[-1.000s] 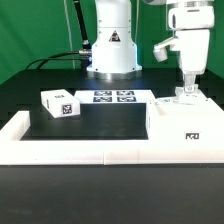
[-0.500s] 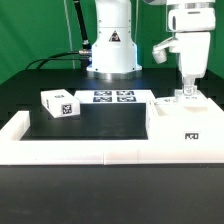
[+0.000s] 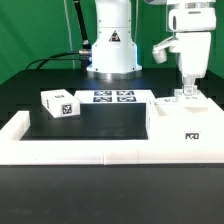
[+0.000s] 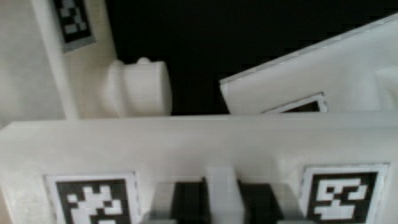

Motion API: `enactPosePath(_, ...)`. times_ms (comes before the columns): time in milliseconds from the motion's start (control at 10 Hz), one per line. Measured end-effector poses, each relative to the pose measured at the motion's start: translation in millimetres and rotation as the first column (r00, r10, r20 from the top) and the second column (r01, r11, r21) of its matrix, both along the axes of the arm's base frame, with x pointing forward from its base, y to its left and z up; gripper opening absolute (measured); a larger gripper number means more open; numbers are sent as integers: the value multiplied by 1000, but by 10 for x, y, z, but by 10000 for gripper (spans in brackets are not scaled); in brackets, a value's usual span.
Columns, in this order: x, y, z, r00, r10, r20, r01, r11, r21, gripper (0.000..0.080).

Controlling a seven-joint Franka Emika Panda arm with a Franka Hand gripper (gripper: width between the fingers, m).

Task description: Assemble cabinet

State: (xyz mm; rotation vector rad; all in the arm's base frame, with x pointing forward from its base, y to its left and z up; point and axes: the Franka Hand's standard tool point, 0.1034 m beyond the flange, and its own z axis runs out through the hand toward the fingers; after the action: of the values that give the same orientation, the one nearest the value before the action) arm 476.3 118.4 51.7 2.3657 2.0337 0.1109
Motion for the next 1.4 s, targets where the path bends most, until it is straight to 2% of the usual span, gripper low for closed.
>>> enactPosePath(700,13,0,10,1000,0,-14,0,1000,-8,70)
enactPosePath(800,70,-6,29,1000,-2,-22,1,1000,-15,70)
enactPosePath(1300,87,-9,39,1000,-4,-27,3,1000,-19,70)
enactPosePath(1400,123,-4,66,999,-5,-43,4,1000,-30,70)
